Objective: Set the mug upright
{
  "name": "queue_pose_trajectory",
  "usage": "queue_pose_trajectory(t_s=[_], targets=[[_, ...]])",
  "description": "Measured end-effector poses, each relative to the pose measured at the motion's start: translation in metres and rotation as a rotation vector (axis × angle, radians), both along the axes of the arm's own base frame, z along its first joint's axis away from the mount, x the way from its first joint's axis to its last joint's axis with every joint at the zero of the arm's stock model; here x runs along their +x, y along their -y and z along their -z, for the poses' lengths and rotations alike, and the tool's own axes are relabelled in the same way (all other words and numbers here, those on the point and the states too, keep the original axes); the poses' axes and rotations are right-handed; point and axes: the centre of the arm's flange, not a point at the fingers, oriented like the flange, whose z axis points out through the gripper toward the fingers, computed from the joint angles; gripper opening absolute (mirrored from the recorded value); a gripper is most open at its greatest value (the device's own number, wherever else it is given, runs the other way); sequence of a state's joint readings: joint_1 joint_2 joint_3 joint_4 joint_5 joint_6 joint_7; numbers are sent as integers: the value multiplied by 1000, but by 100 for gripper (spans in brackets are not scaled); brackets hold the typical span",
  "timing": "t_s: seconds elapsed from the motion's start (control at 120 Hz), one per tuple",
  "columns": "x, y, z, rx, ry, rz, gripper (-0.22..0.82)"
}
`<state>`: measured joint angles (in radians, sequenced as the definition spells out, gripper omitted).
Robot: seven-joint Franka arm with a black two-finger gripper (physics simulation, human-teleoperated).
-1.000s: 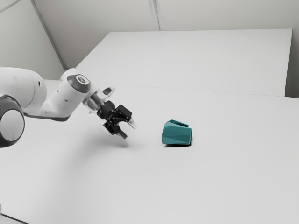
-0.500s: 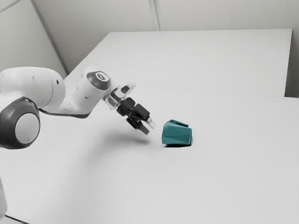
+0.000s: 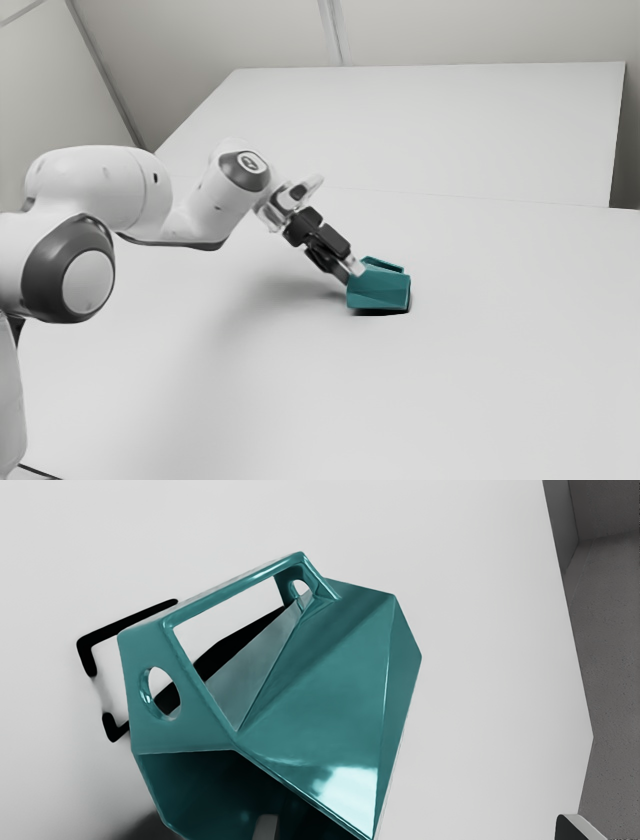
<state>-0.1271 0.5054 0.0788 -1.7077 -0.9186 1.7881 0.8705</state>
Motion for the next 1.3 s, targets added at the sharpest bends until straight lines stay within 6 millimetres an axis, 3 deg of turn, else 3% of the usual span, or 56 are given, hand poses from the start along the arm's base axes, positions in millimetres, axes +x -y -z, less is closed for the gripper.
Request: queue_pose_trajectory(t_s=[0.233,0.325,0.483,0.642,1.067,1.3], targets=[[4,15,4,-8,16,26,58],[5,20,3,-8,25,31,44],[7,22,-1,-8,40,33,9],[11,26,-9,-8,62,39,-8],[13,52,-26,1,108,70,-17],[12,38,-74,74,191,79,-18]])
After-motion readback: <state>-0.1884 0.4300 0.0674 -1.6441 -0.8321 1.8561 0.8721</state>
